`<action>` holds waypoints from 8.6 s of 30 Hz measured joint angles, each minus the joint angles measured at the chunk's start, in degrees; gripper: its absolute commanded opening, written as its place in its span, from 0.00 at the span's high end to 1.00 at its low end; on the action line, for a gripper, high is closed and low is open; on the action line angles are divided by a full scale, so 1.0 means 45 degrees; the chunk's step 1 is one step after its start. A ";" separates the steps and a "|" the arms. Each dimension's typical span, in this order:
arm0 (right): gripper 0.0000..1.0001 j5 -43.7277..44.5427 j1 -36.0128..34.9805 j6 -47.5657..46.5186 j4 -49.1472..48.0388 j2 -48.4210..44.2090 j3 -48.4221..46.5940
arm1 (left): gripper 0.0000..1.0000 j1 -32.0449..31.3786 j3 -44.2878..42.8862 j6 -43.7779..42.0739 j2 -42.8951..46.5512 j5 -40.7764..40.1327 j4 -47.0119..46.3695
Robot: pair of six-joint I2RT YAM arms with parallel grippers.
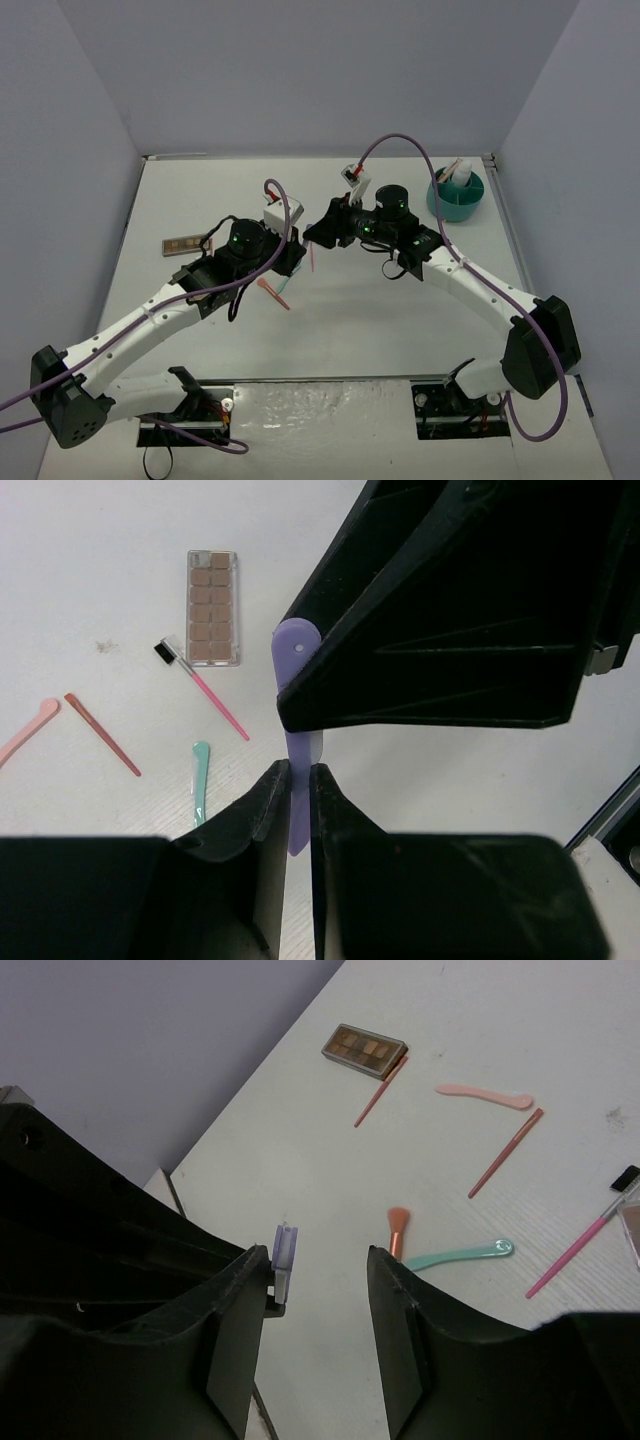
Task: Organize the makeup
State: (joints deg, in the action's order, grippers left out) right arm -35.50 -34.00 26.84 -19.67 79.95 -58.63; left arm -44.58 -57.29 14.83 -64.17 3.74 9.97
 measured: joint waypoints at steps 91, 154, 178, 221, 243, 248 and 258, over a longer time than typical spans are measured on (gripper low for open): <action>0.76 1.0489 0.7870 -0.4483 0.0193 0.5562 -0.3308 | 0.03 0.6135 -0.0881 0.0728 0.0545 -0.2860 0.5424; 0.04 0.3006 0.6300 -0.0915 0.0182 -0.2852 0.2656 | 0.53 0.7125 -0.9886 -0.8413 -1.3790 0.2978 0.6695; 0.04 0.2787 0.6301 -0.0898 0.0380 -0.3616 0.2725 | 1.00 0.7087 -0.8622 -0.7892 -1.3102 0.3166 0.6081; 0.58 0.3758 0.0842 0.0799 -0.0920 -0.1329 0.0855 | 1.00 0.0716 -0.2557 -0.1081 -0.3257 0.1701 -0.1343; 1.00 0.5326 0.0716 -0.0573 -0.0206 -0.1195 0.0789 | 0.21 0.0680 -0.2625 -0.0494 -0.3432 0.1189 -0.1165; 1.00 0.7848 0.1049 -0.2075 0.0806 -0.1326 0.0485 | 0.07 0.0680 -0.2625 -0.0220 -0.3429 -0.0013 -0.0344; 1.00 1.2367 0.3646 -0.4881 0.0337 -0.0575 -0.0150 | 0.03 0.1361 -0.2625 0.0722 -0.1984 -0.2809 0.3538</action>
State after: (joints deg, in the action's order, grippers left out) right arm 20.15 -17.60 4.87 -18.16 77.36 -59.31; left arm -38.45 -69.10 18.08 -73.10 -8.90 25.89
